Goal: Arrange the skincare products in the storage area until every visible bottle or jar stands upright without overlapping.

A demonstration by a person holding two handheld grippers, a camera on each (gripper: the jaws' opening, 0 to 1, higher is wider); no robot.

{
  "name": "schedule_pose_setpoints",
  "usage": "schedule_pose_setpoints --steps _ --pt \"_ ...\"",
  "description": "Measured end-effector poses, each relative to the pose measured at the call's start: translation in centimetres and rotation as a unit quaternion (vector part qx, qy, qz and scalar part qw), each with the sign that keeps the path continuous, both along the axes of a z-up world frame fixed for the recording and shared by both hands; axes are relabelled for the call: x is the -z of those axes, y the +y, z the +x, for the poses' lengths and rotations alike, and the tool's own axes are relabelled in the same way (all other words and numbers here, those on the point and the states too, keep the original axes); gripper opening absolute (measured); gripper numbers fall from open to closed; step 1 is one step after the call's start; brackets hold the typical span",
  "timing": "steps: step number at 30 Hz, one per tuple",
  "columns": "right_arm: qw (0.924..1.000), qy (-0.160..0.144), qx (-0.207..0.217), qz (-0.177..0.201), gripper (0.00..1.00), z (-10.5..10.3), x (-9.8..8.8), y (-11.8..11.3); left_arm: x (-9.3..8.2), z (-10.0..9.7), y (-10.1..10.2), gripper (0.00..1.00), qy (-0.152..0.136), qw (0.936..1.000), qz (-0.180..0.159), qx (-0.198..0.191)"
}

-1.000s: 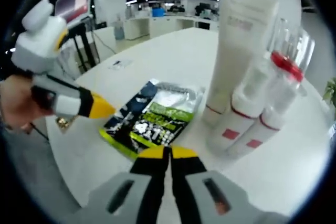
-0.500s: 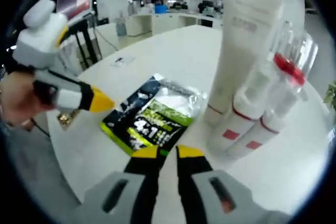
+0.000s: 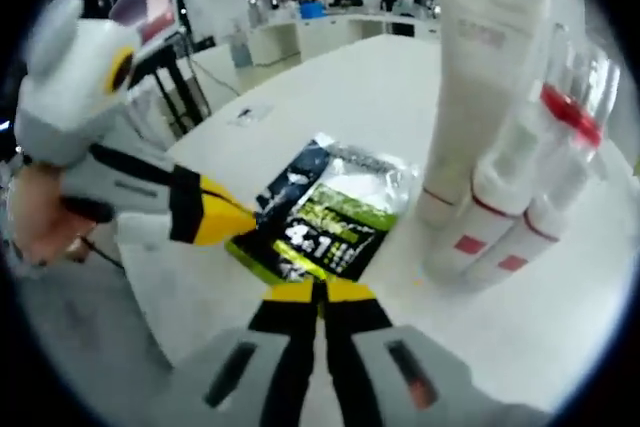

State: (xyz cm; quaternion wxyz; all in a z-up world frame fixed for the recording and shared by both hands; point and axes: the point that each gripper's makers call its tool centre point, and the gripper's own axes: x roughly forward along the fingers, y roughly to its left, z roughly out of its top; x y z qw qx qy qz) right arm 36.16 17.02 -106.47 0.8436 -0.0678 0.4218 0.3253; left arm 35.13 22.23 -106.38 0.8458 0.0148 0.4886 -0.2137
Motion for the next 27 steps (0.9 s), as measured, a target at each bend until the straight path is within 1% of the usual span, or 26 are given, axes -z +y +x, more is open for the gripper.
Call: schedule_pose_setpoints --steps 2,4,5,6,8,9,12,13,19,23,27 --pt "0.9999 0.011 -0.004 -0.005 0.01 -0.3 0.4 0.0 0.5 -0.5 0.0 0.00 0.017 0.9998 0.007 0.003" --pt "1.0000 0.003 -0.005 -0.008 0.01 -0.3 0.5 -0.1 1.1 -0.6 0.2 0.00 0.021 0.9996 0.019 0.006" --pt "0.9999 0.003 -0.006 -0.009 0.01 -0.3 0.4 -0.1 1.2 -0.6 0.3 0.00 0.021 0.9995 0.023 0.006" --pt "0.9999 0.002 -0.007 -0.011 0.01 -0.3 0.4 -0.1 0.9 -0.5 0.3 0.00 0.017 0.9997 0.017 0.005" --pt "0.9999 -0.001 -0.009 -0.013 0.01 -0.3 0.5 -0.1 0.9 -0.5 0.3 0.00 0.016 0.9998 0.013 0.001" --pt "0.9998 -0.007 -0.012 -0.016 0.01 -0.3 0.6 -0.1 0.9 -0.4 0.4 0.00 0.012 0.9999 0.012 -0.001" --pt "0.9990 -0.026 -0.023 -0.027 0.00 0.0 0.6 -0.1 0.9 0.3 0.5 0.00 -0.024 0.9995 0.017 0.004" --pt "0.9984 -0.037 -0.028 -0.032 0.00 0.1 0.6 -0.1 0.9 0.3 0.4 0.00 -0.026 0.9994 0.021 0.007" --pt "0.9972 -0.058 -0.032 -0.034 0.01 0.7 0.5 -0.3 0.9 0.8 0.2 0.00 -0.053 0.9975 0.041 0.022" --pt "0.9951 -0.084 -0.036 -0.036 0.01 1.2 0.5 -0.4 0.9 1.2 0.2 0.01 -0.068 0.9969 0.035 0.017" --pt "0.9951 -0.090 -0.031 -0.029 0.01 1.6 0.5 -0.5 0.9 1.4 0.1 0.01 -0.073 0.9970 0.025 0.009"
